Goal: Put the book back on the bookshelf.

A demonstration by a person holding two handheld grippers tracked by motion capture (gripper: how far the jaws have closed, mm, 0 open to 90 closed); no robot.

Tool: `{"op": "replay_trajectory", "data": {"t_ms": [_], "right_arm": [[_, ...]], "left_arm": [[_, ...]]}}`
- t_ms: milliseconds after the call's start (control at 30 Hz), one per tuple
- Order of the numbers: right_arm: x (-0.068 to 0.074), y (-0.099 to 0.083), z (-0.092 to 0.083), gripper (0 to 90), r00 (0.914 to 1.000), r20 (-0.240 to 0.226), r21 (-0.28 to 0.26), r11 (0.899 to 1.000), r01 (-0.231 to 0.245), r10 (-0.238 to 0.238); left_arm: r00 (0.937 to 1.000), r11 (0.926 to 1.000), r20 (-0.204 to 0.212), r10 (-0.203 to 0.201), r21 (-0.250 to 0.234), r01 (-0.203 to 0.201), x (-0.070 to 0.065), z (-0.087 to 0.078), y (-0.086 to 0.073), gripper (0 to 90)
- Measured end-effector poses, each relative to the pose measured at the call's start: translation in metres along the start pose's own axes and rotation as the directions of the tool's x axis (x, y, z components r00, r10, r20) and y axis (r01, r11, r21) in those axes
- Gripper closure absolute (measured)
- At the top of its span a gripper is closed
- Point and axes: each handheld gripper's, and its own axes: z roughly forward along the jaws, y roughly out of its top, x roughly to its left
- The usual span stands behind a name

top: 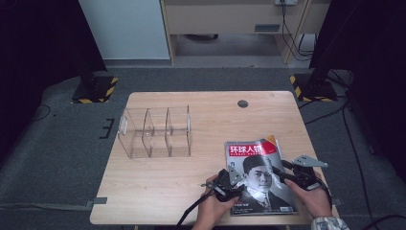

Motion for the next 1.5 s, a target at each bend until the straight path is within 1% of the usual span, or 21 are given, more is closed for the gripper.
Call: {"op": "replay_trajectory", "data": {"t_ms": [100, 133, 167, 267, 333, 400, 500, 533, 700, 833, 867, 900, 933, 967, 1000, 1067, 1167, 1233, 1333, 1400, 1500], "right_arm": [[-0.001, -0.003, 0.006, 36.8, 0.9998, 0.019, 0.034, 0.999, 0.002, -0.002], [-0.003, -0.004, 0.008, 32.9, 0.9996, 0.026, 0.05, 0.999, -0.011, 0.01], [-0.003, -0.004, 0.008, 32.9, 0.9996, 0.026, 0.05, 0.999, -0.011, 0.01], [-0.006, -0.005, 0.012, 25.4, 0.9987, 0.045, 0.049, 0.998, -0.024, 0.022], [-0.007, -0.007, 0.017, 22.1, 0.9981, 0.056, 0.078, 0.996, -0.032, 0.028], [-0.008, -0.008, 0.018, 22.0, 0.998, 0.054, 0.084, 0.996, -0.039, 0.034], [-0.011, -0.009, 0.021, 23.2, 0.9974, 0.035, 0.088, 0.994, -0.066, 0.063], [-0.011, -0.01, 0.021, 26.2, 0.9973, 0.018, 0.091, 0.993, -0.072, 0.071], [-0.007, -0.009, 0.018, 28.5, 0.9978, 0.02, 0.073, 0.995, -0.064, 0.062], [-0.007, -0.007, 0.014, 35.5, 0.998, 0.021, 0.05, 0.997, -0.06, 0.059], [-0.007, -0.007, 0.012, 39.6, 0.9978, 0.014, 0.033, 0.997, -0.065, 0.065], [-0.007, -0.007, 0.012, 39.6, 0.9978, 0.014, 0.033, 0.997, -0.065, 0.065], [-0.007, -0.006, 0.009, 45.1, 0.9978, 0.007, 0.018, 0.998, -0.066, 0.066], [-0.007, -0.006, 0.009, 45.1, 0.9978, 0.007, 0.018, 0.998, -0.066, 0.066], [-0.006, -0.004, 0.005, 49.4, 0.9966, -0.015, -0.012, 0.997, -0.082, 0.081], [-0.006, -0.004, 0.004, 51.0, 0.9962, -0.026, -0.02, 0.996, -0.083, 0.082], [-0.002, -0.001, -0.002, 55.0, 0.9931, -0.081, -0.057, 0.994, -0.09, 0.085], [0.002, 0.0, -0.003, 54.9, 0.9913, -0.107, -0.055, 0.995, -0.084, 0.078], [0.01, 0.0, -0.002, 54.5, 0.9918, -0.12, -0.041, 0.998, -0.05, 0.045], [0.013, 0.0, 0.0, 50.8, 0.9905, -0.13, -0.025, 0.999, -0.047, 0.043], [0.015, -0.002, 0.004, 45.5, 0.9932, -0.116, 0.017, 1.0, -0.011, 0.012]], "left_arm": [[1.0, 1.0, -0.002, -0.003, 0.0, 0.003, 0.0, 0.0, 0.0, 50.0], [1.0, 1.0, -0.002, -0.004, 0.0, 0.004, 0.0, 0.0, 0.0, 50.0], [1.0, 1.0, -0.002, -0.004, 0.0, 0.004, 0.0, 0.0, 0.0, 50.0], [1.0, 1.0, -0.004, -0.004, 0.0, 0.004, -0.001, 0.0, 0.0, 50.0], [1.0, 1.0, -0.004, -0.004, 0.0, 0.004, -0.001, 0.0, 0.0, 50.0], [1.0, 1.0, -0.005, -0.004, 0.001, 0.004, -0.001, 0.0, 0.0, 50.0], [1.0, 1.0, -0.005, -0.005, 0.001, 0.005, -0.001, 0.001, 0.0, 50.0], [1.0, 1.0, -0.006, -0.003, -0.002, 0.003, -0.001, 0.001, 0.0, 50.1], [1.0, 1.0, -0.007, -0.004, -0.003, 0.004, -0.001, 0.001, 0.0, 50.1], [0.9999, 0.9999, -0.013, -0.008, -0.01, 0.008, -0.002, 0.001, -0.001, 50.1], [0.9998, 0.9998, -0.015, -0.012, -0.016, 0.011, -0.003, 0.001, -0.001, 50.1], [0.9998, 0.9998, -0.015, -0.012, -0.016, 0.011, -0.003, 0.001, -0.001, 50.1], [0.9998, 0.9997, -0.014, -0.013, -0.019, 0.012, -0.003, 0.001, -0.002, 50.1], [0.9998, 0.9997, -0.014, -0.013, -0.02, 0.012, -0.003, 0.001, -0.002, 50.1], [0.9998, 0.9997, -0.015, -0.014, -0.021, 0.013, -0.003, 0.001, -0.002, 50.0], [0.9997, 0.9997, -0.018, -0.013, -0.021, 0.013, -0.003, 0.001, -0.002, 50.1], [0.9997, 0.9997, -0.021, -0.014, -0.022, 0.014, -0.003, 0.001, -0.002, 50.2], [0.9996, 0.9995, -0.022, -0.017, -0.027, 0.017, -0.004, 0.001, -0.003, 50.1], [0.9994, 0.9992, -0.024, -0.025, -0.033, 0.024, -0.004, 0.001, -0.003, 50.1], [0.9994, 0.9992, -0.024, -0.024, -0.033, 0.024, -0.004, 0.001, -0.003, 50.1], [0.9994, 0.9992, -0.023, -0.024, -0.032, 0.024, -0.004, 0.001, -0.003, 50.2]]}}
